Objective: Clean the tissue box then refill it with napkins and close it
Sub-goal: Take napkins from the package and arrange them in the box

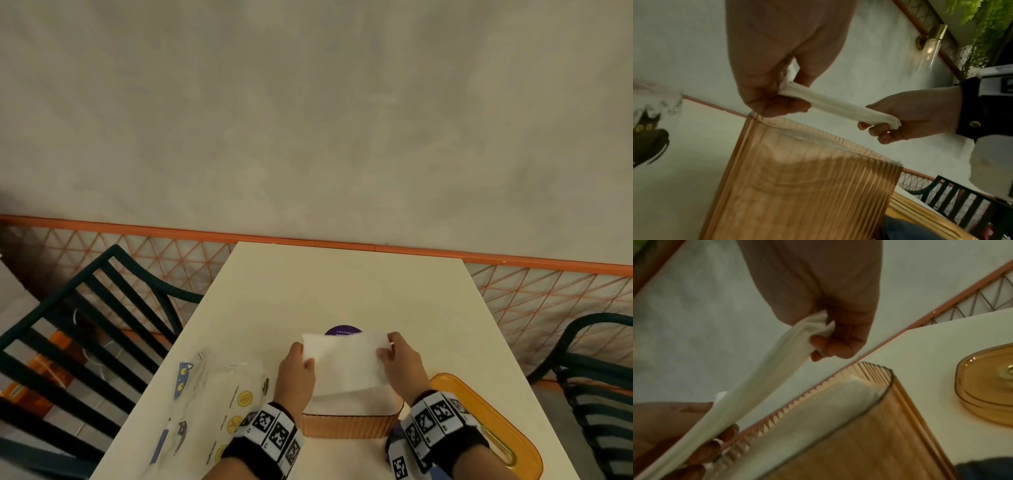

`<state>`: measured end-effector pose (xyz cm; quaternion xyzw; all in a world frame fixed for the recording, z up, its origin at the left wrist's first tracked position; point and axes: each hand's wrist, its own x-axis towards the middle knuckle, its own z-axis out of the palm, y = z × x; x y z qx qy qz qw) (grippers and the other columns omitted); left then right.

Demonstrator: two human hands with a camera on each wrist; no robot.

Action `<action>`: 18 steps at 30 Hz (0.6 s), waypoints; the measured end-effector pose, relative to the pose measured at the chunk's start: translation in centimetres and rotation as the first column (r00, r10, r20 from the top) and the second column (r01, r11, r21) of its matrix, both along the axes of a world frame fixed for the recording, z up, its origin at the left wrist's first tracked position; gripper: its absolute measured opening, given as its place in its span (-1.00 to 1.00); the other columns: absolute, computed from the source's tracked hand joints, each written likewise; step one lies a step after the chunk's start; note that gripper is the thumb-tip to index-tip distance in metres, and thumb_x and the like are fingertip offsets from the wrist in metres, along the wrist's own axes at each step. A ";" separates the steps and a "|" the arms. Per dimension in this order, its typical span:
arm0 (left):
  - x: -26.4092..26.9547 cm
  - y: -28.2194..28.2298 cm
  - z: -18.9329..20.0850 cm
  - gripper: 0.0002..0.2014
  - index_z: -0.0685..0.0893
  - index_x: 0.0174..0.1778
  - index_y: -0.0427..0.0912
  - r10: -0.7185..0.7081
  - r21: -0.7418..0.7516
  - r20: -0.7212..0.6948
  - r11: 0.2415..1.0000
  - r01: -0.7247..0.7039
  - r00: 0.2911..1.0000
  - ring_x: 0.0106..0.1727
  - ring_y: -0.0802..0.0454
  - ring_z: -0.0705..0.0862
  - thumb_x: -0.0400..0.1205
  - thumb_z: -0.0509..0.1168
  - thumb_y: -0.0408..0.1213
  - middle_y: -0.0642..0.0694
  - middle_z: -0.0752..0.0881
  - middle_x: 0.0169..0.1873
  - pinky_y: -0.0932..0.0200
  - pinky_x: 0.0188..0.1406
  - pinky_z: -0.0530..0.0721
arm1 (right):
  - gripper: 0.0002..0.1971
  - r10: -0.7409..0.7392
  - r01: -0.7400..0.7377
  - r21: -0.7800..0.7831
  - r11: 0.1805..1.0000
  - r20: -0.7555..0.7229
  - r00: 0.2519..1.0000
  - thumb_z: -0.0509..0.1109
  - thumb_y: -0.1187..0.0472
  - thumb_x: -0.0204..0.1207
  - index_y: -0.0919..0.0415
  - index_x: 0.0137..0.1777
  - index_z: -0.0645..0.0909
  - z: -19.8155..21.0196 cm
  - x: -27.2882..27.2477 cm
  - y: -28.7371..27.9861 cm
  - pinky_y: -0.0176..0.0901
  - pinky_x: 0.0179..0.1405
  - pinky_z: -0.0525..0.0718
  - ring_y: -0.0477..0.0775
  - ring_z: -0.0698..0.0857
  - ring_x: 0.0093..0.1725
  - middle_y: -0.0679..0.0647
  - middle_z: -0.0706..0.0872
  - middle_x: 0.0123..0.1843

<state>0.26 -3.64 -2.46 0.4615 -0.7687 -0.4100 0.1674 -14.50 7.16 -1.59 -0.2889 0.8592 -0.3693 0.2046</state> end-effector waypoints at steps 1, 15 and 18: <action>0.0 0.1 -0.1 -0.87 0.45 0.13 -0.25 -0.005 0.000 0.066 1.000 0.005 0.998 -0.13 0.01 0.56 0.71 0.08 -0.36 -0.22 0.68 0.04 0.25 -0.21 0.48 | -0.71 0.012 -0.011 0.057 0.998 -0.010 1.000 0.17 0.26 0.65 0.26 0.34 0.41 -0.4 0.3 0.0 -0.14 -0.05 0.54 0.23 0.66 0.09 0.24 0.70 0.14; 0.0 1.2 -1.9 -0.26 0.12 0.62 -0.01 -0.047 -0.397 0.468 0.881 0.258 0.883 0.31 -0.06 0.49 0.56 0.26 -0.48 -0.10 0.45 0.40 0.11 0.08 0.61 | -0.41 0.173 -0.111 0.303 0.947 -0.187 0.967 0.21 0.23 0.63 0.12 0.60 0.05 -1.7 1.7 0.6 -0.11 0.17 0.63 0.10 0.64 0.22 0.14 0.61 0.30; 0.3 1.3 -2.1 -0.25 0.49 0.45 -0.02 -0.196 -0.470 0.450 0.778 0.418 0.871 0.40 -0.25 0.50 0.34 0.40 -0.61 -0.24 0.45 0.49 -0.08 0.19 0.61 | -0.44 0.241 -0.134 0.338 0.931 -0.297 0.924 0.24 0.21 0.62 0.12 0.57 0.13 -1.3 1.9 1.0 -0.12 0.14 0.65 0.12 0.57 0.28 0.15 0.43 0.40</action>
